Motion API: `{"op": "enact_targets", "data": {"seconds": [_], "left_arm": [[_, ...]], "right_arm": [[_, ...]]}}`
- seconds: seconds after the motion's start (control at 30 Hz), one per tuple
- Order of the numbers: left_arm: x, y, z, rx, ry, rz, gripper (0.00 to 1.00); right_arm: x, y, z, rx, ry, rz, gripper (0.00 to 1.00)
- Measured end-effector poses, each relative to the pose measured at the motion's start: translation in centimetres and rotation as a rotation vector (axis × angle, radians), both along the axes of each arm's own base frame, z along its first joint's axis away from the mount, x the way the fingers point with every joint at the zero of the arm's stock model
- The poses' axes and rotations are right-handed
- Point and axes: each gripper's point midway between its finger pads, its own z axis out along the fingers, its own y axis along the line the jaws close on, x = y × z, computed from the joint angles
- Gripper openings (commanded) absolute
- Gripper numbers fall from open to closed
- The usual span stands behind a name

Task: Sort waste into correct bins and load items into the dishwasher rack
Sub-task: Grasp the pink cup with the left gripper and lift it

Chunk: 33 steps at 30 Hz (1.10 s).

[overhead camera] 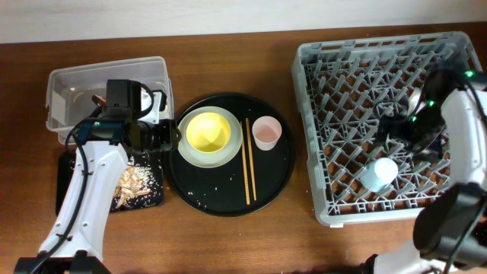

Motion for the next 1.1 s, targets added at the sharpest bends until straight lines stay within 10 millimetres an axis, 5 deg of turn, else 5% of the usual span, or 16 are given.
{"op": "enact_targets", "data": {"seconds": [0.1, 0.2, 0.37, 0.43, 0.53, 0.63, 0.7, 0.73, 0.83, 0.97, 1.0, 1.1], "left_arm": [[0.0, 0.0, 0.0, 0.001, -0.003, -0.003, 0.7], [1.3, -1.9, 0.8, -0.008, -0.077, -0.053, 0.75], [4.7, -13.4, 6.3, -0.084, -0.394, -0.308, 0.75], [4.8, -17.9, 3.7, -0.099, -0.377, -0.398, 0.75], [4.4, -21.7, -2.3, -0.088, -0.284, -0.475, 0.74], [4.1, -22.0, -7.2, -0.059, -0.181, -0.485, 0.66], [3.4, -21.6, -9.5, -0.039, -0.112, -0.486, 0.41], [3.1, -21.5, -9.9, -0.033, -0.095, -0.487, 0.25], [2.9, -21.3, -10.7, -0.026, -0.074, -0.49, 0.05], [2.6, -20.9, -10.8, -0.025, -0.049, -0.475, 0.0], [2.6, -20.8, -10.0, -0.048, -0.053, -0.471, 0.0], [4.3, -18.9, -1.1, -0.254, -0.184, -0.409, 0.0]], "right_arm": [[3.2, 4.6, 7.4, 0.073, -0.331, 0.138, 0.99], [2.8, 6.5, 8.0, 0.126, -0.338, 0.178, 0.99], [2.3, 6.6, 7.9, 0.13, -0.318, 0.181, 0.99], [2.2, 6.5, 7.8, 0.124, -0.311, 0.184, 0.99], [2.2, 6.5, 7.8, 0.125, -0.309, 0.184, 0.99], [2.2, 6.5, 7.7, 0.124, -0.309, 0.184, 0.99], [2.2, 6.5, 7.8, 0.125, -0.308, 0.184, 0.99], [2.2, 6.5, 7.8, 0.125, -0.308, 0.184, 0.99], [2.2, 6.5, 7.7, 0.125, -0.308, 0.184, 0.99], [1.9, 5.7, 7.5, 0.078, -0.29, 0.182, 0.99], [2.2, 5.5, 7.5, 0.063, -0.299, 0.182, 0.99], [3.0, 5.1, 7.6, 0.043, -0.331, 0.184, 0.99]]}}
